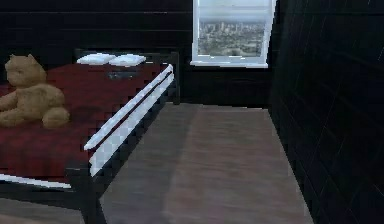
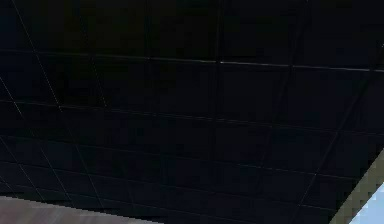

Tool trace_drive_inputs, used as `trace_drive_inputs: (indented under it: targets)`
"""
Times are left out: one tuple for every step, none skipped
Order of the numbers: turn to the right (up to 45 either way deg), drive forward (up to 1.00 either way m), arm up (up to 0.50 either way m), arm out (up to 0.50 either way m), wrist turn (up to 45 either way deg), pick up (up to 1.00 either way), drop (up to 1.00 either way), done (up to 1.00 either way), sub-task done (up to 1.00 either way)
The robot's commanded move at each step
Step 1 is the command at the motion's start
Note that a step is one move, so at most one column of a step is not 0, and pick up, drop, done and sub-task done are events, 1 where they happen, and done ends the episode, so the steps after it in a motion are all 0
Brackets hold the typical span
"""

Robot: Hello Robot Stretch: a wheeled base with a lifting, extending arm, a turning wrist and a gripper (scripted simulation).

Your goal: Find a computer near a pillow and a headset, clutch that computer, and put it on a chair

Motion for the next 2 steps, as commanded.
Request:
trace_drive_inputs:
  targets:
    - [0.0, 1.00, 0.00, 0.00, 0.0, 0.00, 0.00, 0.00, 0.00]
    - [6.0, 0.00, 0.00, 0.00, 0.0, 0.00, 0.00, 0.00, 0.00]
